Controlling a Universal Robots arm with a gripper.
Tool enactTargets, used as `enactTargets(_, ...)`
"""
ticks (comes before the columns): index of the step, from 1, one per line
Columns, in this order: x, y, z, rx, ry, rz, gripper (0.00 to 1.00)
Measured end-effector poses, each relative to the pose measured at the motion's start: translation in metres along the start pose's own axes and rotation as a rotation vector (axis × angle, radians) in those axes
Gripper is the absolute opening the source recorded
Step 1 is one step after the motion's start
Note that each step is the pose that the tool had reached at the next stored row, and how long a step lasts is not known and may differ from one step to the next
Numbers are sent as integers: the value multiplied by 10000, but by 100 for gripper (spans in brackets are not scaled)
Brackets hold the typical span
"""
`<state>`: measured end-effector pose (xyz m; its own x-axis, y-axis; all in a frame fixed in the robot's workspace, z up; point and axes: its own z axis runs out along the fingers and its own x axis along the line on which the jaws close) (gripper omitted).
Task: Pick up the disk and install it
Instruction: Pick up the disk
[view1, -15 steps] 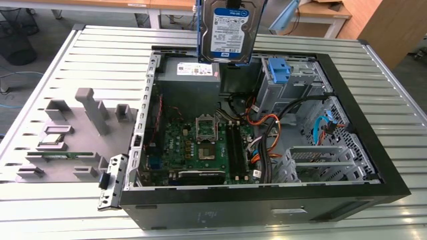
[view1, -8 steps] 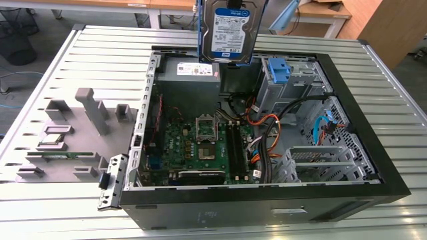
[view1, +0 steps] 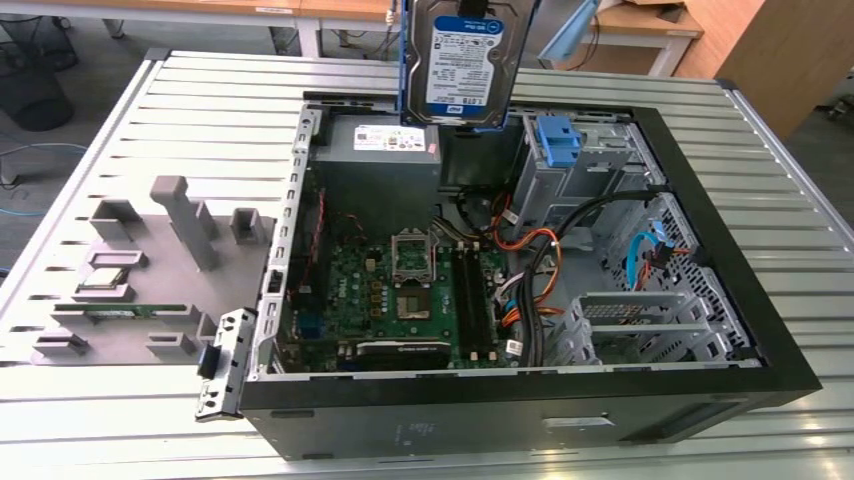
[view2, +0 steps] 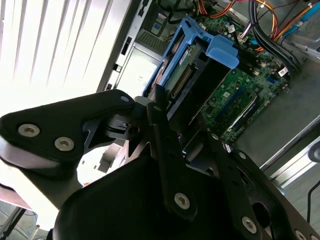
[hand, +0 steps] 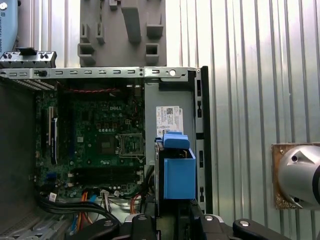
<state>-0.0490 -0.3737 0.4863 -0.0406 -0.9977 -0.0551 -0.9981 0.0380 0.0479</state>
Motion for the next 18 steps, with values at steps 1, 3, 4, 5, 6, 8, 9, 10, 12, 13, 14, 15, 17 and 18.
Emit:
enactTargets(1,0,-1,0,0,0,1,35)
enactTargets(3,0,-4,0,0,0,0,35)
enactTargets(4,0,-4,0,0,-1,0,35)
enactTargets(5,1,-4,0,0,0,0,35)
enactTargets(6,3,-4,0,0,-1,0,35)
enactTargets(8,7,-4,0,0,-1,0,35)
enactTargets(9,9,-4,0,1,-1,0,35)
enactTargets(10,11,-4,0,0,0,0,35)
enactTargets(12,17,-5,-1,0,-1,0,35)
enactTargets(13,19,-5,0,0,-1,0,35)
enactTargets(14,19,-5,-1,0,0,1,35)
enactTargets(15,19,-5,-1,0,0,1,35)
enactTargets(17,38,-5,-2,0,-1,0,35)
enactTargets(18,40,-6,-2,0,-1,0,35)
